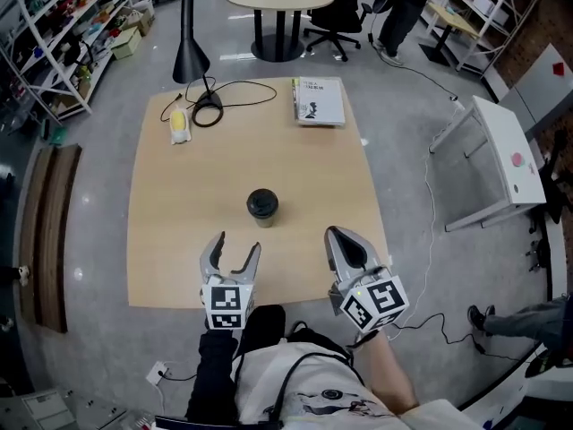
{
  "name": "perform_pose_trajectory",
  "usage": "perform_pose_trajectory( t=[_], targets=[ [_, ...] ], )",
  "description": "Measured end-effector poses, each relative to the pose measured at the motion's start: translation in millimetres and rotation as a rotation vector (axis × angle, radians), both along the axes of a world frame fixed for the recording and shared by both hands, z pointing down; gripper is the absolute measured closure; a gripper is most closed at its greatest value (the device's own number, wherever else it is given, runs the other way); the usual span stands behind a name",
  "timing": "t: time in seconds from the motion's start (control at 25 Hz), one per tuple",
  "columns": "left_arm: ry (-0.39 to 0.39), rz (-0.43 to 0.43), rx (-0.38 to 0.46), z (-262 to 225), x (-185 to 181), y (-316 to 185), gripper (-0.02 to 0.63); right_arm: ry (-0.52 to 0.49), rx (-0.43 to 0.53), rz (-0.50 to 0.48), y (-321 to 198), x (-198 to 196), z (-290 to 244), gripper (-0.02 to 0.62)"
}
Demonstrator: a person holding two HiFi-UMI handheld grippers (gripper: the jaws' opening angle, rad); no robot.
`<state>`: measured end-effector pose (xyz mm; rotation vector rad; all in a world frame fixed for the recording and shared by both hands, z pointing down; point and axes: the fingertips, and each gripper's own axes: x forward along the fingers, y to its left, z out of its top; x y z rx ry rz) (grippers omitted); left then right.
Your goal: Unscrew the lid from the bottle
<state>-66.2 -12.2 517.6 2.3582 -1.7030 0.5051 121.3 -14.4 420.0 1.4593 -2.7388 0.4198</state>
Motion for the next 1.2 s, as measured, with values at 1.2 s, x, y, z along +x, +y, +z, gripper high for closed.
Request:
perform_pose_trajectory(
  t=[1.2],
  targets=[
    [-0.005, 0.347, -0.148, 203, 61, -121, 0.146, 0.190, -0.109, 0.034, -102, -13, 30, 0.589]
  ],
)
